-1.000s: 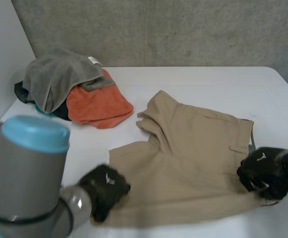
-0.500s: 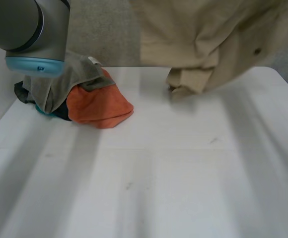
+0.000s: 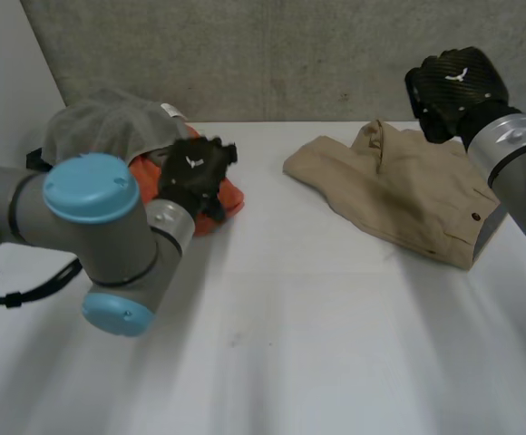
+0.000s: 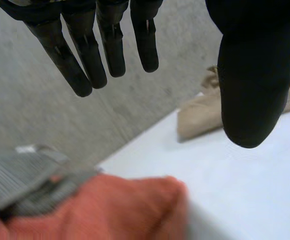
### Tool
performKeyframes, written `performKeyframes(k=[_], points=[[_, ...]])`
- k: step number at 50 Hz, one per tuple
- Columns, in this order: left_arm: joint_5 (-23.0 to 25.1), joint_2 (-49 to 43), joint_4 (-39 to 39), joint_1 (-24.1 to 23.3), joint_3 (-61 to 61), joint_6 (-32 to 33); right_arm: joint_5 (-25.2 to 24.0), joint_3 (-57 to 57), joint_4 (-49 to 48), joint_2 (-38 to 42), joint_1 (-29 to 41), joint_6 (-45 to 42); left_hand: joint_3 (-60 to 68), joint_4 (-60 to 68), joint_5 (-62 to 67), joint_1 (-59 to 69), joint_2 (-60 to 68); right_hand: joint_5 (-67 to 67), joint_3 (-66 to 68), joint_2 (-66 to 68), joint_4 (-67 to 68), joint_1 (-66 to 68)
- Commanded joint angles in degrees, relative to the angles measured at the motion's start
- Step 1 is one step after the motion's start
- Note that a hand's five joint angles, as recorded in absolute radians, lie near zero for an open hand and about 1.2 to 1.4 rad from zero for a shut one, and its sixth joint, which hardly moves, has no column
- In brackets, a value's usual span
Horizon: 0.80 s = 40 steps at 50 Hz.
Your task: Fold the laundry.
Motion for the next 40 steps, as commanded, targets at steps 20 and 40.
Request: performKeyframes(k=[20,40], points=[[-1.5,9.0,-9.0,-0.9,-1.9,-6.8,8.0,2.8,18.5,7.5,-6.4,13.8,-0.3,0.5,0.8,-0.3,-0.2,-39.6,-39.3,-38.2,-39.3,-35.4],[0.6,13.7,-6.0,0.7,-9.4,-7.1,12.0,-5.1,15.6,24.8,-6.7,10.4,-0.3,0.5,0.8,-0.3,-0.2,-25.5,-25.2,-24.1,-25.2,-21.3]])
